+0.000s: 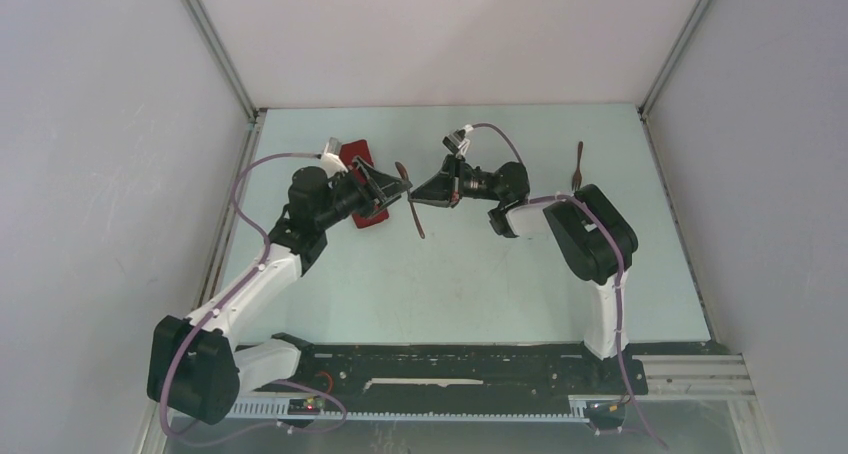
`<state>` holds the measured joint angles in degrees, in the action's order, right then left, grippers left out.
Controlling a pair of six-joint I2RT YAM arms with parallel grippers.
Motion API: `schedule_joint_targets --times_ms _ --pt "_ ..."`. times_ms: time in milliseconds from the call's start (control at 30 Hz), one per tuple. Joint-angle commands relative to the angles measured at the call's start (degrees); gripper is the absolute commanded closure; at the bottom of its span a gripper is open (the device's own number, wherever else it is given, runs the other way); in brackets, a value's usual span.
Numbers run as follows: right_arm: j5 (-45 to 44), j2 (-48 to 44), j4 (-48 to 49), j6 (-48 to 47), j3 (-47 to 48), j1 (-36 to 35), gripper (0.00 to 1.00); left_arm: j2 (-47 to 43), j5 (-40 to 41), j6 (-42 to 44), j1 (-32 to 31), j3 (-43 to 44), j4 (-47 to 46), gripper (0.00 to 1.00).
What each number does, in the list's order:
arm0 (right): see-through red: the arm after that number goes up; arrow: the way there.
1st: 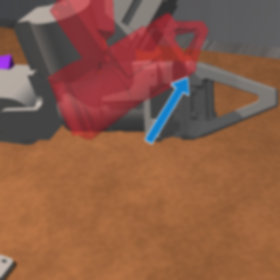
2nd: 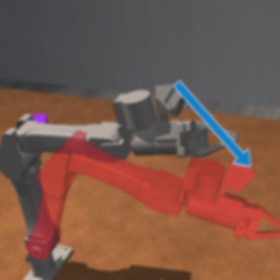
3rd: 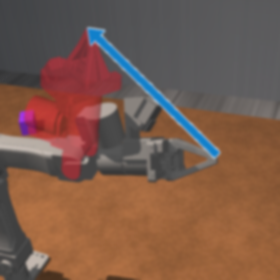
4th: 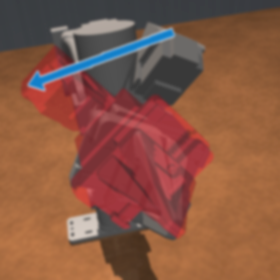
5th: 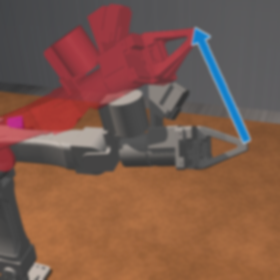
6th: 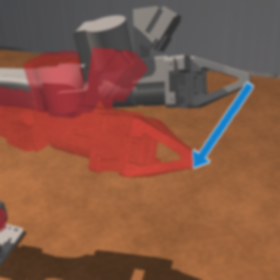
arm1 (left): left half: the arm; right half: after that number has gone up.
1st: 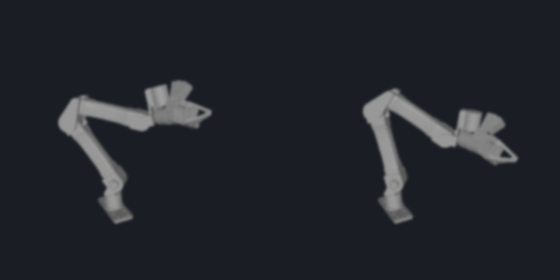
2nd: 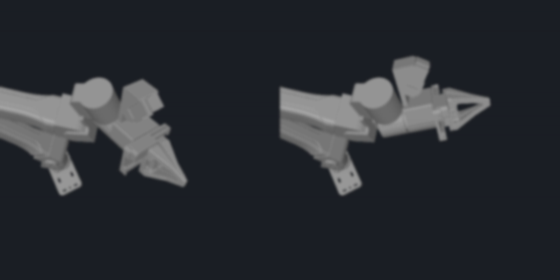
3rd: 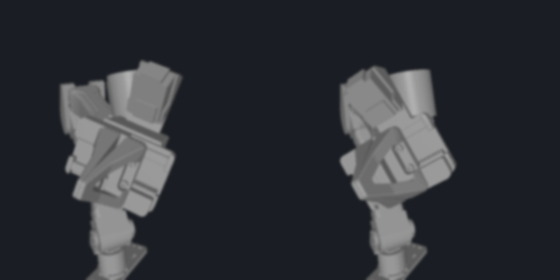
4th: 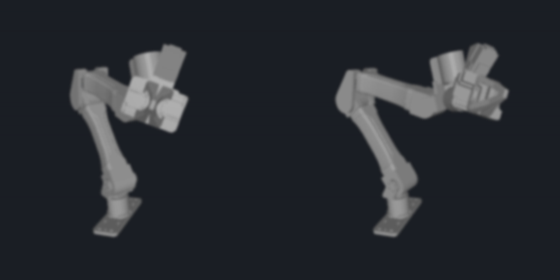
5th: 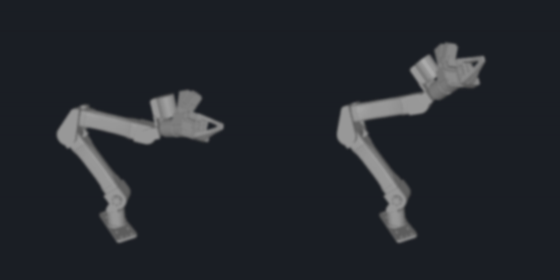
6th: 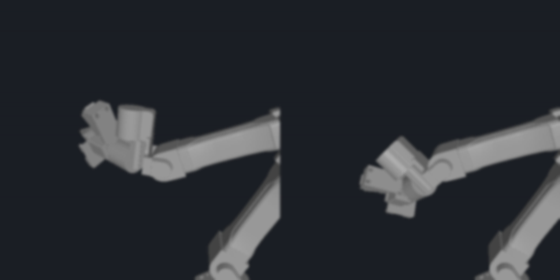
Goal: Fold the napkin into a case and place the utensils inside
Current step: Pass from the right arm to the left
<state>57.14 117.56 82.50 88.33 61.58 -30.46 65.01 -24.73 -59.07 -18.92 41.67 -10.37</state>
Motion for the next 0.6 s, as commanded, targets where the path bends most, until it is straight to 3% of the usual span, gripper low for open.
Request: schedule_joint_targets --times_ms 0,100,300,567 --pt "0.44 0.00 3.18 0.18 1.64 -0.95 1.00 0.00 -1.21 -0.07 0.44 0.60 -3.16 0.42" --pt "0.44 -0.14 3.14 0.06 1.64 -1.25 1.00 -0.13 -1.14 -0.17 0.80 0.60 -3.29 0.46" --pt "0.44 0.03 3.12 0.06 1.66 -1.73 1.00 0.59 -2.51 -0.78 0.98 1.05 -4.81 0.44" --pt "0.45 0.28 3.03 0.00 1.88 -2.05 1.00 0.93 -2.70 -1.05 1.01 0.96 -5.67 0.62"
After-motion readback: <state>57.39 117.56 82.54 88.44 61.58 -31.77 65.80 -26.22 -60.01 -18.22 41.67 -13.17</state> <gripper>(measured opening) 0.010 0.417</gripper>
